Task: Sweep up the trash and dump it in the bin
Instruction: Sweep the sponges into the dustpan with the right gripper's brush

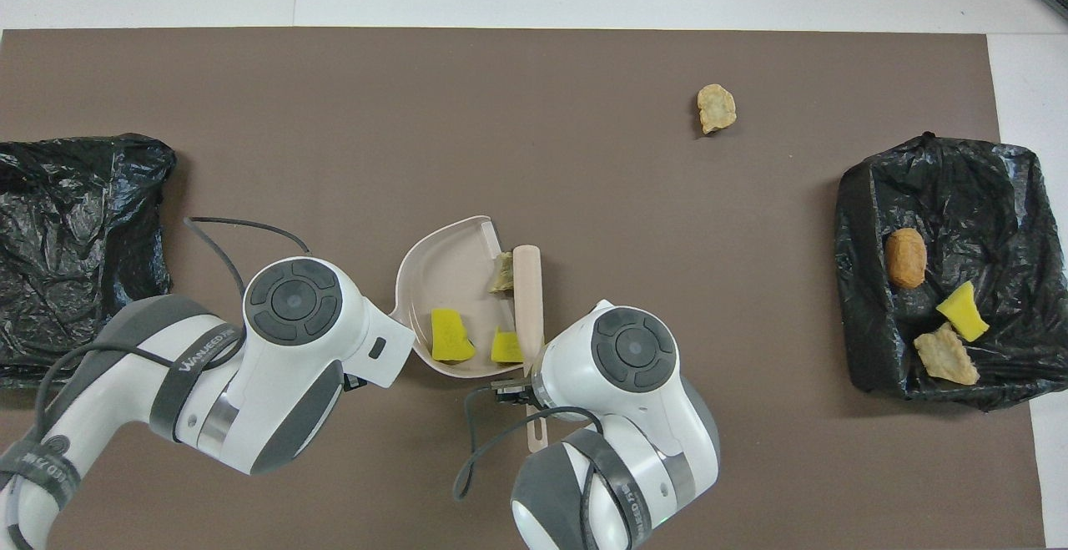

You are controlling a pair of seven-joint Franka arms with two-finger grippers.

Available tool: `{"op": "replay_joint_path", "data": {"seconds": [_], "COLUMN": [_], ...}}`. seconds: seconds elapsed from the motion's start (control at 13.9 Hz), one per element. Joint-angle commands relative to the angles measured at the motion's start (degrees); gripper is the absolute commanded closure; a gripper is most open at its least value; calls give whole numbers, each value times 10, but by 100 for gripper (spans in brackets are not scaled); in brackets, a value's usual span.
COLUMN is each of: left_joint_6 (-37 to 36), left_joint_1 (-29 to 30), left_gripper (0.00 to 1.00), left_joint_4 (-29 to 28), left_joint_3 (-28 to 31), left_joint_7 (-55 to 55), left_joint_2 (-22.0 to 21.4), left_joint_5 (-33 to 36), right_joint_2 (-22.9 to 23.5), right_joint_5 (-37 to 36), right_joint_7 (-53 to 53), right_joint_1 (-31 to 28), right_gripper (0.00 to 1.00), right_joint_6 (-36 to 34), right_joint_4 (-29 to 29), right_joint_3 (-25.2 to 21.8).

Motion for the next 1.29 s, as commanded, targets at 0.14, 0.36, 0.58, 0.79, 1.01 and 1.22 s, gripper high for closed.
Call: {"op": "replay_joint_path", "data": {"seconds": [0.14,0.36,0.58,0.79,1.01,1.22], "left_joint_6": [14,16,17,16,15,18], "left_joint_1": [-8,-6,-5,-4,-5,-5], "left_gripper": [100,100,100,100,100,100], "left_joint_4": [-18,-18,-18,-20,-22,-22], "left_joint_3": [7,6,6,6,6,6], "left_joint_7": [-14,-14,-17,-60,-103,-103], "left_joint_2": [-16,-16,-16,-17,-19,-18], "left_joint_5": [8,8,8,7,7,7], "right_joint_2": [5,-6,-3,3,12,26], "right_joint_5": [63,29,-80,-182,-246,-328], "right_joint_7": [6,10,9,-10,-129,-202], "right_joint_1": [-1,-54,-102,-147,-221,-263], "right_gripper": [100,100,100,100,100,100], "right_joint_6": [-48,-143,-230,-226,-225,-176], "right_joint_4": [58,91,143,144,142,144], "right_joint_3": [-6,-11,-10,-10,-10,-10]}}
